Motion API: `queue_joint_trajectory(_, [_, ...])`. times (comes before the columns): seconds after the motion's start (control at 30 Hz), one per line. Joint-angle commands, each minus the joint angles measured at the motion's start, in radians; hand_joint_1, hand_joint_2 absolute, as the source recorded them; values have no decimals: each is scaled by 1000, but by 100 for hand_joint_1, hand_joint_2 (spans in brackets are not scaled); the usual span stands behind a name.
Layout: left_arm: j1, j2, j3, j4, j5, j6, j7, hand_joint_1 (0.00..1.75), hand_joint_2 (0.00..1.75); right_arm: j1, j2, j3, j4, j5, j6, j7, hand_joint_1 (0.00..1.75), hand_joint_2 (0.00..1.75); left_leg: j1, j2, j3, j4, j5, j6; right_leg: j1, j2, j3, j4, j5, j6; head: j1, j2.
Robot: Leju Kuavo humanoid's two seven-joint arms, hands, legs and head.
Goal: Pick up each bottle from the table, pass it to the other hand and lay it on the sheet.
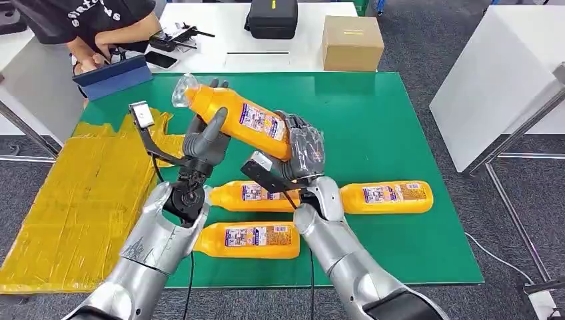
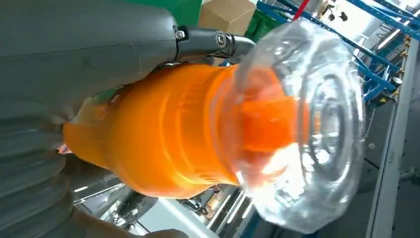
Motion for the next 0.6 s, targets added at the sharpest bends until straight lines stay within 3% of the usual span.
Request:
queue_joint_trajectory(0.03, [-74,-17,-42,116,-3,-3,10,0,175,-52,-1,-44,-107,51,4,41,175,175,0,-2,0,1,0,-2,0,-3,1,1,-1,-1,0,0])
queue_joint_trajectory(0.37, [-77,-19,-39,131,4,-5,7,0,175,-48,-1,-54,-123,91,4,56,175,175,0,-2,2,1,-1,-3,0,-3,3,1,-2,-1,0,0])
queue_joint_trajectory(0.6, [-94,-30,-36,167,13,-13,6,0,175,-52,-1,32,-125,152,4,132,175,175,0,-1,2,1,-1,-2,0,-2,2,1,-1,-1,0,0])
